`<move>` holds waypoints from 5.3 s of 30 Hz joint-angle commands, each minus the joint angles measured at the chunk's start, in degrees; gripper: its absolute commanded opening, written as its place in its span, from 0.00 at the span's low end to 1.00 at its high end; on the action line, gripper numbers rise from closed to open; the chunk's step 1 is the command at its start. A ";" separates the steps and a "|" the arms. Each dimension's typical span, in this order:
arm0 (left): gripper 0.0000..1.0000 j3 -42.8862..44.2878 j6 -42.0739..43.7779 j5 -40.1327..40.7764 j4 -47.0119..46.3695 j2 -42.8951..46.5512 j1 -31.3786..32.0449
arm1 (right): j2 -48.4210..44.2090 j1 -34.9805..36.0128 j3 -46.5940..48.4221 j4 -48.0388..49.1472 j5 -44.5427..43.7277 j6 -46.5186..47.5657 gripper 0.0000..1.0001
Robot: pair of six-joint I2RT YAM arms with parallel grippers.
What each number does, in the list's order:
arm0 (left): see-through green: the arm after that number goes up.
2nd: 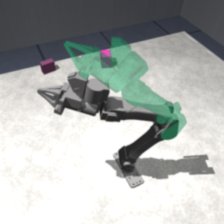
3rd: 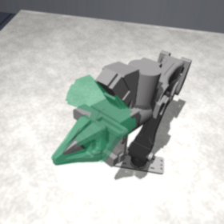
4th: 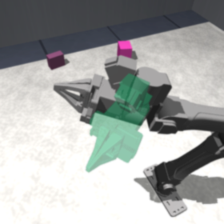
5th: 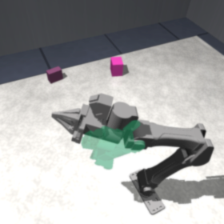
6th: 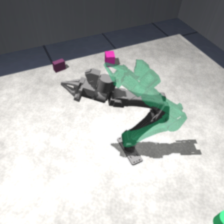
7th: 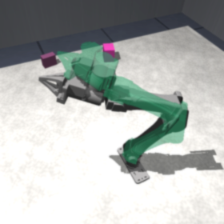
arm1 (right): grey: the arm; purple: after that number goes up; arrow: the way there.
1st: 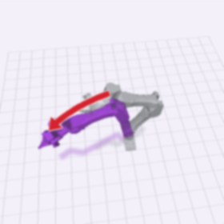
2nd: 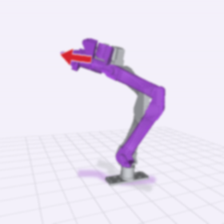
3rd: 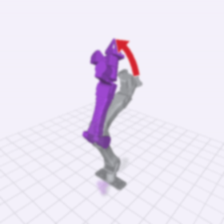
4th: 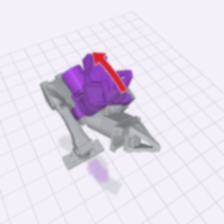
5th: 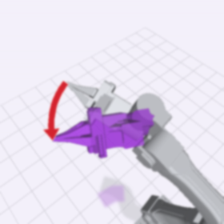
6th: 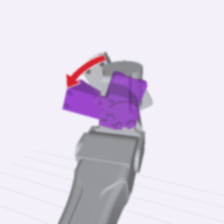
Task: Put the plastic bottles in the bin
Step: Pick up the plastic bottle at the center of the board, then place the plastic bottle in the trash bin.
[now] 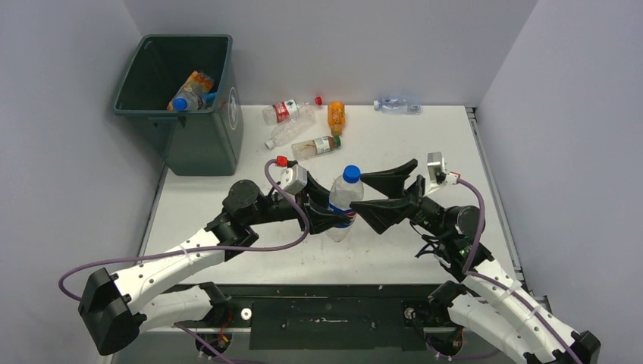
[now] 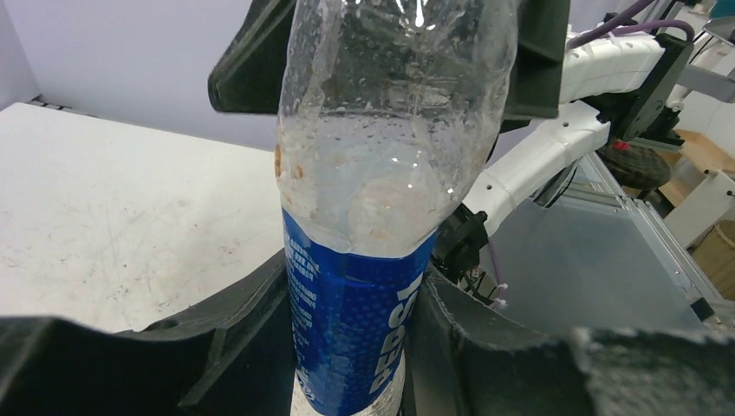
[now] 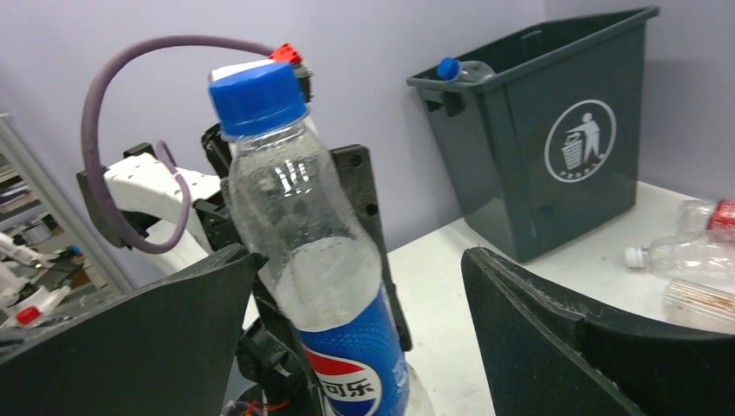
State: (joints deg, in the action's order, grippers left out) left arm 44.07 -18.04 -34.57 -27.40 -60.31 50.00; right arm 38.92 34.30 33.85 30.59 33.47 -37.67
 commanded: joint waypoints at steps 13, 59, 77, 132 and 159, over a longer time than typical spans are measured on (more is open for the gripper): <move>0.35 -0.76 -4.99 -1.83 -9.03 -0.83 -0.53 | 6.27 12.24 0.36 6.86 -9.95 6.71 0.72; 0.78 24.52 -3.56 8.97 17.34 -2.63 -1.10 | 0.53 13.42 2.71 -12.52 -14.66 19.23 0.24; 0.51 24.30 -5.25 7.15 17.70 -5.75 -1.10 | 1.47 15.02 2.80 -11.78 -15.34 19.63 0.23; 0.00 37.55 24.33 69.03 8.18 -13.35 -47.00 | -8.29 15.56 -1.25 -22.58 -23.11 17.28 0.90; 0.00 49.91 13.35 44.44 -19.23 -40.28 -52.73 | -3.14 15.62 -6.86 -18.52 -22.22 12.66 0.90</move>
State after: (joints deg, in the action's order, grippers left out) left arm 85.21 -6.50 11.11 -38.46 -96.62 -2.09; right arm 35.07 49.60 28.95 8.05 10.94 -23.00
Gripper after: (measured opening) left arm 0.335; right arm 0.897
